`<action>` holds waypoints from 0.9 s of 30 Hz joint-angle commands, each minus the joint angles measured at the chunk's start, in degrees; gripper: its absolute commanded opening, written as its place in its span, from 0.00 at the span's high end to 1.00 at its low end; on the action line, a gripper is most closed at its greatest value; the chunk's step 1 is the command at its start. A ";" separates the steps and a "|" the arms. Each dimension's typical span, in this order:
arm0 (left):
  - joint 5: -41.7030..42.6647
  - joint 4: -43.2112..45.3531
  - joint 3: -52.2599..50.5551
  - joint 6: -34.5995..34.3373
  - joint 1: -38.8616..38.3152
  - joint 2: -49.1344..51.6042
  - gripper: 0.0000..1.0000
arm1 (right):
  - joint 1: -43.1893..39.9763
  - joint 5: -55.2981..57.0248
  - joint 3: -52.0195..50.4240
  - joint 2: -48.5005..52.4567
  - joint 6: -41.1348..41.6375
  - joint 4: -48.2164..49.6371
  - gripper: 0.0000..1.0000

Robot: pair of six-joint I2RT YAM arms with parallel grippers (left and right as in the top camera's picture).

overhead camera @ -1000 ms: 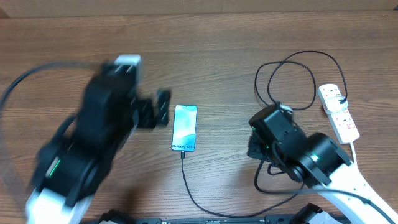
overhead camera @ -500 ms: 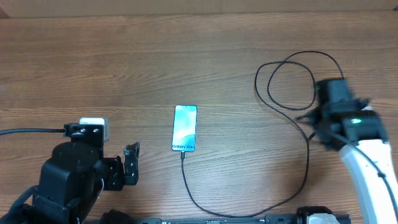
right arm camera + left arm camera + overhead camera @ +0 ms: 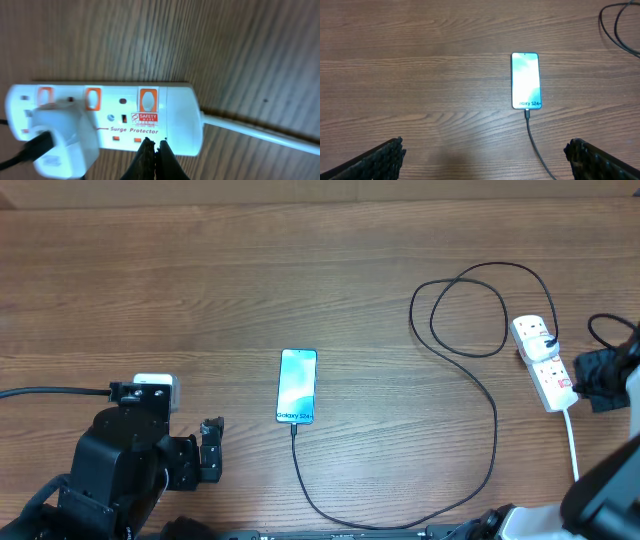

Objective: Plug charger to phone and switch on socket

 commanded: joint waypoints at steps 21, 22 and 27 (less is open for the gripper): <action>-0.94 0.26 -0.20 0.09 -0.37 0.04 0.00 | 2.27 -5.44 26.95 19.28 -11.28 -15.85 0.96; -0.94 0.24 -0.20 0.09 -0.37 0.04 0.00 | 3.06 -6.14 26.95 20.61 -11.96 -15.89 0.96; -0.96 0.24 -0.20 0.09 -0.37 0.02 0.01 | 5.11 -5.09 26.95 21.53 -12.26 -15.19 0.96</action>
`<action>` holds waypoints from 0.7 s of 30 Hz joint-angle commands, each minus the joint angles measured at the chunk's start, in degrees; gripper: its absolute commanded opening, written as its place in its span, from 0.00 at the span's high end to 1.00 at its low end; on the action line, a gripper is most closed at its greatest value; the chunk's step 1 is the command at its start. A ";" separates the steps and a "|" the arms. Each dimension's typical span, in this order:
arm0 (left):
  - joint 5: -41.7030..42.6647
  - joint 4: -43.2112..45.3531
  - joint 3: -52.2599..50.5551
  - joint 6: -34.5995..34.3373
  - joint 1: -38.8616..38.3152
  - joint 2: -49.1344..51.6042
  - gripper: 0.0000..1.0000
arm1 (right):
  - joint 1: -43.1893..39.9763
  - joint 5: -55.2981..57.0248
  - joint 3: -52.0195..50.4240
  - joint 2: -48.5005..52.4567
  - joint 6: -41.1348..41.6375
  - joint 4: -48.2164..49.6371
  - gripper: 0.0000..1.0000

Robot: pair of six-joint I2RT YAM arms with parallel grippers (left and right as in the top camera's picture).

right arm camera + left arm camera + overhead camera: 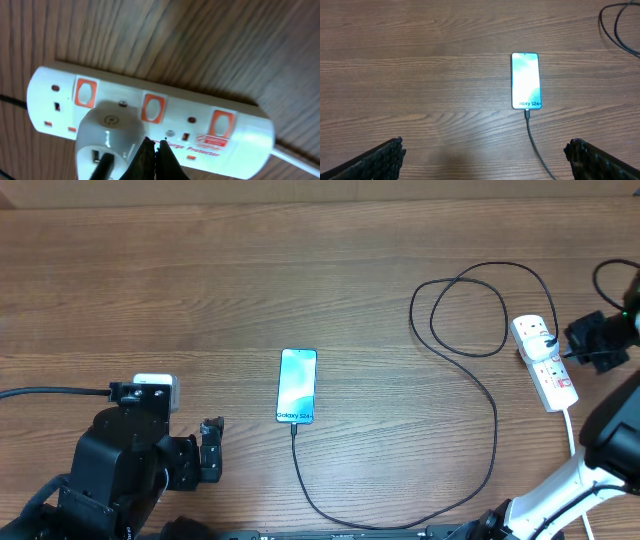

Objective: Plug charger to phone and switch on socket

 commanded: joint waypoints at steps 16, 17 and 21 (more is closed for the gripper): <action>-0.94 0.24 -0.15 0.09 -0.37 0.02 0.01 | 2.01 1.46 0.81 3.58 -1.77 1.60 0.96; -0.94 0.24 -0.15 0.09 -0.37 0.02 0.00 | 2.01 1.46 0.81 3.58 -1.75 1.66 0.96; -0.94 0.24 -0.15 0.09 -0.37 0.02 0.00 | 2.01 1.44 0.81 3.58 -1.75 2.10 0.96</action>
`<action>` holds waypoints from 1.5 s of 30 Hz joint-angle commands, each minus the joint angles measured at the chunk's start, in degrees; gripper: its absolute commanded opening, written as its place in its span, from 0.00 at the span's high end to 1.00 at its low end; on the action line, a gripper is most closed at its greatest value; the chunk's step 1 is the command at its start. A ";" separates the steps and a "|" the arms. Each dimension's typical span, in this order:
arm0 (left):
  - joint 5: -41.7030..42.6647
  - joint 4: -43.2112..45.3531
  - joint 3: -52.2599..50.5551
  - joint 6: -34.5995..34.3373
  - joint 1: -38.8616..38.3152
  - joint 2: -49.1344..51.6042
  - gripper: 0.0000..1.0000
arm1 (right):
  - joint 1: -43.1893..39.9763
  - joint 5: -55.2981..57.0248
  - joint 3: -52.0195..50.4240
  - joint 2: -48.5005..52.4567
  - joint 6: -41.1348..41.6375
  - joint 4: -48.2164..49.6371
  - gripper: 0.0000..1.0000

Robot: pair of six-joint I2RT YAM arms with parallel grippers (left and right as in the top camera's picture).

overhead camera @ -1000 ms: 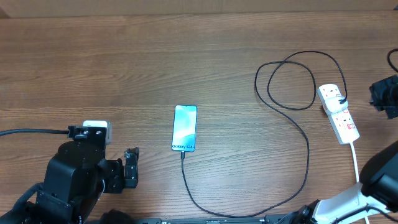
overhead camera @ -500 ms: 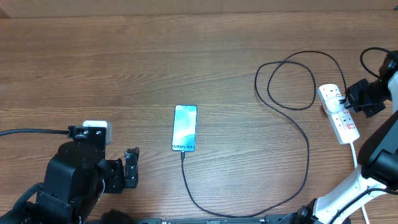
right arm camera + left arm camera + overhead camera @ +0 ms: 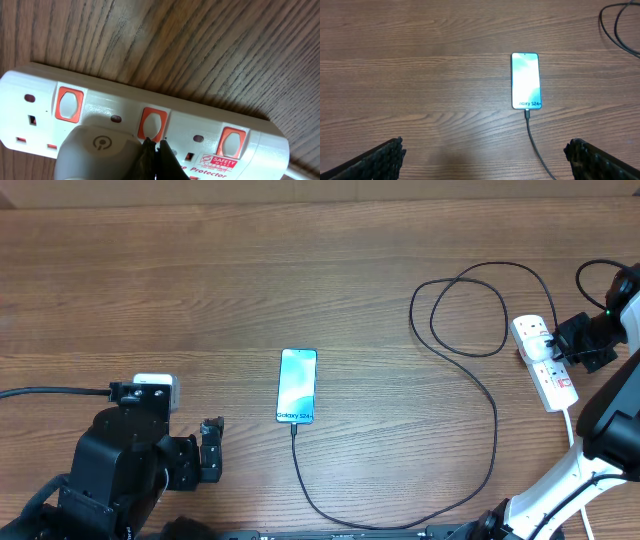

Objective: Plug charger to phone and switch on socket

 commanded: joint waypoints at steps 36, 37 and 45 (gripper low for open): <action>-0.96 0.22 -0.15 0.09 5.29 -8.28 0.00 | 2.43 4.37 9.01 -14.73 2.21 -11.41 0.96; -0.96 0.20 -0.15 0.09 6.91 -9.86 0.01 | 2.43 4.31 9.01 -17.75 2.89 -11.45 0.96; -0.96 -0.22 -0.15 0.09 20.09 -23.71 0.00 | 2.60 -8.35 9.01 -38.60 3.30 -4.07 0.96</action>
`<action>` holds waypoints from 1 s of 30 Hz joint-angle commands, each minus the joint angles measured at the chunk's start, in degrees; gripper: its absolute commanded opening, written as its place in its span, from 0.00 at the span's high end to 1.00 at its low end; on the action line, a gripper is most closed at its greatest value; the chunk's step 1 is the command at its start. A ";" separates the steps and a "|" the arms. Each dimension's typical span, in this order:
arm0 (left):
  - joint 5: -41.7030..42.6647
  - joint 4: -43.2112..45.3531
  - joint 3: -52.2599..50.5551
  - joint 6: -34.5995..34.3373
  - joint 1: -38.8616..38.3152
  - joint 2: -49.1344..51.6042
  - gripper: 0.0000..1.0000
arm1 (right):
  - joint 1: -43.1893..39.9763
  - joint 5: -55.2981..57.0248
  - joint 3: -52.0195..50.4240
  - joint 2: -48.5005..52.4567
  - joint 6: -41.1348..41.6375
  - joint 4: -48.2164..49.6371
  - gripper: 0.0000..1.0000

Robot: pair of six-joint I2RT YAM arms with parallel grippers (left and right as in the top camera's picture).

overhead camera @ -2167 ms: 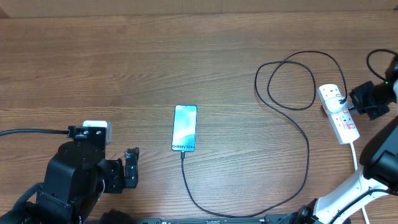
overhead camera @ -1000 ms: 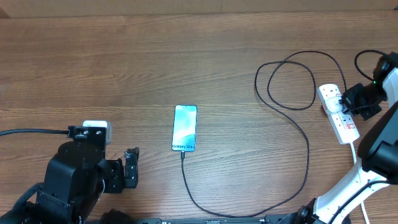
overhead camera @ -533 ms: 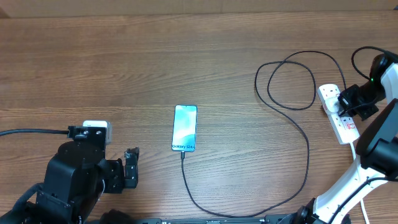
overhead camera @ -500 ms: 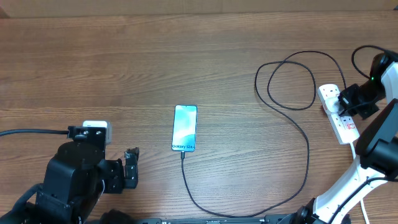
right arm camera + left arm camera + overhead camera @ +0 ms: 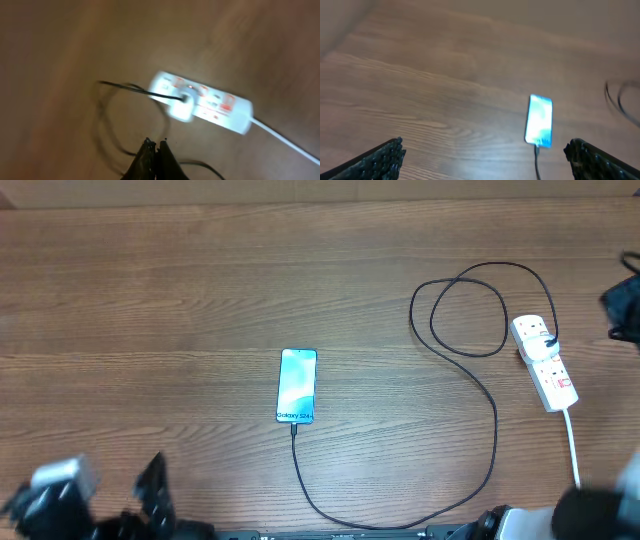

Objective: Plug charger to phone and switch on socket

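The phone (image 5: 297, 386) lies face up mid-table with its screen lit, and the black cable (image 5: 300, 470) is plugged into its near end. That cable loops round to the white charger plug (image 5: 181, 109) in the white power strip (image 5: 543, 363). In the right wrist view the power strip (image 5: 210, 102) is blurred, so its orange switches cannot be read. My right gripper (image 5: 156, 143) is shut on nothing, high above and apart from the strip. My left gripper (image 5: 484, 150) is open, well short of the phone (image 5: 540, 127).
The strip's white mains cord (image 5: 573, 445) runs off toward the near right edge. The black cable's loop (image 5: 470, 310) lies left of the strip. My left arm (image 5: 60, 498) sits blurred at the near left corner, and my right arm (image 5: 625, 310) at the right edge.
My right gripper, then tight down on the strip's middle orange switch, now stands far above the strip, still shut. My left arm has drawn back to the near left corner, farther from the phone.
My right gripper was shut low over the cord end of the strip. Then it was over the middle beside the charger plug, then close on the middle switch. Now it is raised clear. The phone stayed plugged in and lit throughout; the left gripper stayed open.
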 commanded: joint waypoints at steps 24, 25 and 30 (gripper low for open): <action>-1.42 -3.89 0.50 0.11 7.37 -27.34 0.01 | 15.69 -14.95 1.46 -38.34 -1.68 36.48 0.96; -1.40 -4.09 0.50 0.11 8.02 -27.34 0.00 | 18.10 -14.95 1.38 -38.88 -2.12 35.93 0.96; -1.40 -5.40 0.50 0.11 11.45 -27.34 0.00 | 27.10 -12.79 -0.87 -43.30 -4.94 34.99 0.96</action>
